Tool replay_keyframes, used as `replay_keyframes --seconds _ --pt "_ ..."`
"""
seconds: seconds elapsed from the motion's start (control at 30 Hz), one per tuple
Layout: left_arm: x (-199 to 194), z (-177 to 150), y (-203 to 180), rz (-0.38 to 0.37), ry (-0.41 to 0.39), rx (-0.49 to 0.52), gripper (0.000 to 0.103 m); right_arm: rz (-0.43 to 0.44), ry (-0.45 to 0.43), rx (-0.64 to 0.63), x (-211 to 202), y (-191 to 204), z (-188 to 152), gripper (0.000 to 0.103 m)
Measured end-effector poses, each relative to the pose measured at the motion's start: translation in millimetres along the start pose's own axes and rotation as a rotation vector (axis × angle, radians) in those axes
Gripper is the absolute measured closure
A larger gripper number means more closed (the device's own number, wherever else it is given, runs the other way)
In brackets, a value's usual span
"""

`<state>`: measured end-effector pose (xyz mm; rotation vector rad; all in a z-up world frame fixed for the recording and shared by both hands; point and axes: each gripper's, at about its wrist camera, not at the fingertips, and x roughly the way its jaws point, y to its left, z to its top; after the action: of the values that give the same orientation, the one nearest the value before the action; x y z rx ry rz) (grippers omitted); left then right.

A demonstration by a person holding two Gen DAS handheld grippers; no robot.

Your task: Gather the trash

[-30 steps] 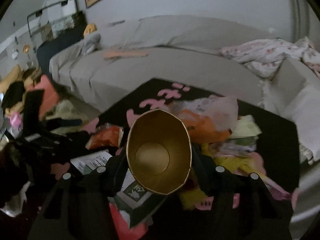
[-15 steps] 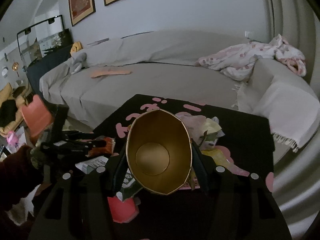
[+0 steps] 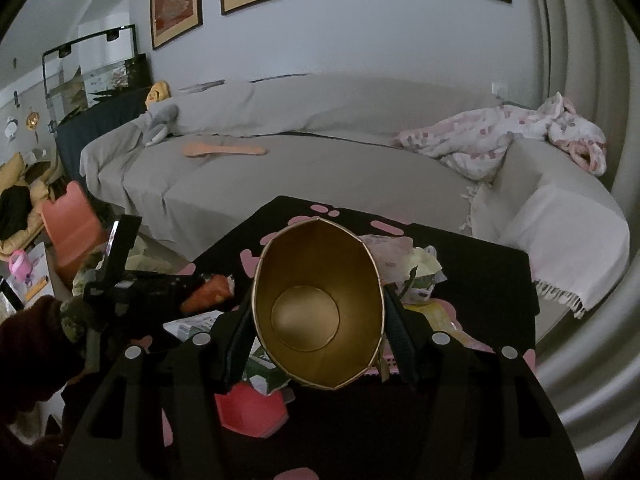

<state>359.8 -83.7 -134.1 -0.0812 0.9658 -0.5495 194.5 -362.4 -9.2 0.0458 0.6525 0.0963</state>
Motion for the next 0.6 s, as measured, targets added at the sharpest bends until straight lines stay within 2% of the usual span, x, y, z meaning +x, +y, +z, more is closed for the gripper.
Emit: replay_keyframes --seconds 0.17,0.37,0.5,0.53,0.6 --pt "-40.6 -5.3 -11.0 0.028 -0.107 0.027 0.092 -0.01 -0.013 -0.012 -13.9 6.4 3.1 0.047" --pt "-107.0 -20.7 -10.6 0.067 -0.249 0.02 0.092 -0.008 -0.061 -0.029 -31.0 19.2 13.7 0.047" --pt "-123.6 -22.6 0.2 0.08 -0.265 0.013 0.092 -0.008 -0.083 -0.057 -38.0 31.4 19.4 0.047" --pt "-122.9 -23.5 2.7 0.048 -0.253 0.012 0.09 -0.006 -0.087 -0.063 -39.0 34.2 20.5 0.047" --pt "-117.1 -26.3 3.6 -0.011 -0.234 0.026 0.074 -0.005 -0.093 -0.071 -39.3 38.3 21.0 0.047"
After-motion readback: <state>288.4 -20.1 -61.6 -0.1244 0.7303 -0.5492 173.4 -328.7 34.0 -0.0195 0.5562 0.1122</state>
